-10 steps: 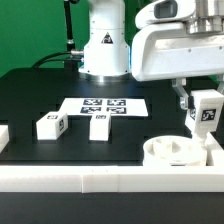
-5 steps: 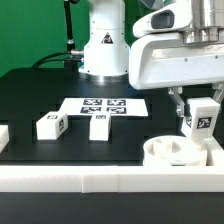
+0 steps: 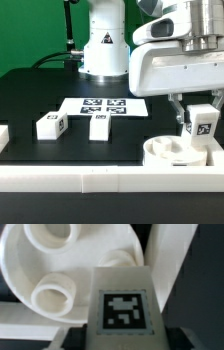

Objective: Assemble stool

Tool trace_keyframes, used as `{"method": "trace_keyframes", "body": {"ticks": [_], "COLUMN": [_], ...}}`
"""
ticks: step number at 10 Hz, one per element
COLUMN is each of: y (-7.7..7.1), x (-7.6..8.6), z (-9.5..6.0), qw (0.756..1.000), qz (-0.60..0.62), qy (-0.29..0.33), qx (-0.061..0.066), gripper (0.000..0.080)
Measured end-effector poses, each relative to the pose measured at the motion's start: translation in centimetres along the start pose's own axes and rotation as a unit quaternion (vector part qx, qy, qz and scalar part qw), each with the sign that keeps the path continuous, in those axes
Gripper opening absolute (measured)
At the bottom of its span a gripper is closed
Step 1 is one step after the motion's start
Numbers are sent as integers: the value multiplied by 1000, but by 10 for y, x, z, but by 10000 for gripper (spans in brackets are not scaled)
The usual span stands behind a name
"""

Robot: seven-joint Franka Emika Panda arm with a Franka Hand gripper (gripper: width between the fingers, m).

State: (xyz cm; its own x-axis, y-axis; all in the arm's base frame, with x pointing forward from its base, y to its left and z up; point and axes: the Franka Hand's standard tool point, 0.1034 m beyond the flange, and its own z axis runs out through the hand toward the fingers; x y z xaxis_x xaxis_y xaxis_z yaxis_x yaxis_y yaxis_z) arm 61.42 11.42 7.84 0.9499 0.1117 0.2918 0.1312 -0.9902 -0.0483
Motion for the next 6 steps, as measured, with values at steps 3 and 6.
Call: {"method": "trace_keyframes", "body": {"ticks": [3, 6], "y": [0, 1], "x": [2, 6], "z": [1, -4], "qw": [1000, 1000], "qz": [-1, -2], "qy": [10, 4], "qx": [0, -1], "gripper": [337, 566]}}
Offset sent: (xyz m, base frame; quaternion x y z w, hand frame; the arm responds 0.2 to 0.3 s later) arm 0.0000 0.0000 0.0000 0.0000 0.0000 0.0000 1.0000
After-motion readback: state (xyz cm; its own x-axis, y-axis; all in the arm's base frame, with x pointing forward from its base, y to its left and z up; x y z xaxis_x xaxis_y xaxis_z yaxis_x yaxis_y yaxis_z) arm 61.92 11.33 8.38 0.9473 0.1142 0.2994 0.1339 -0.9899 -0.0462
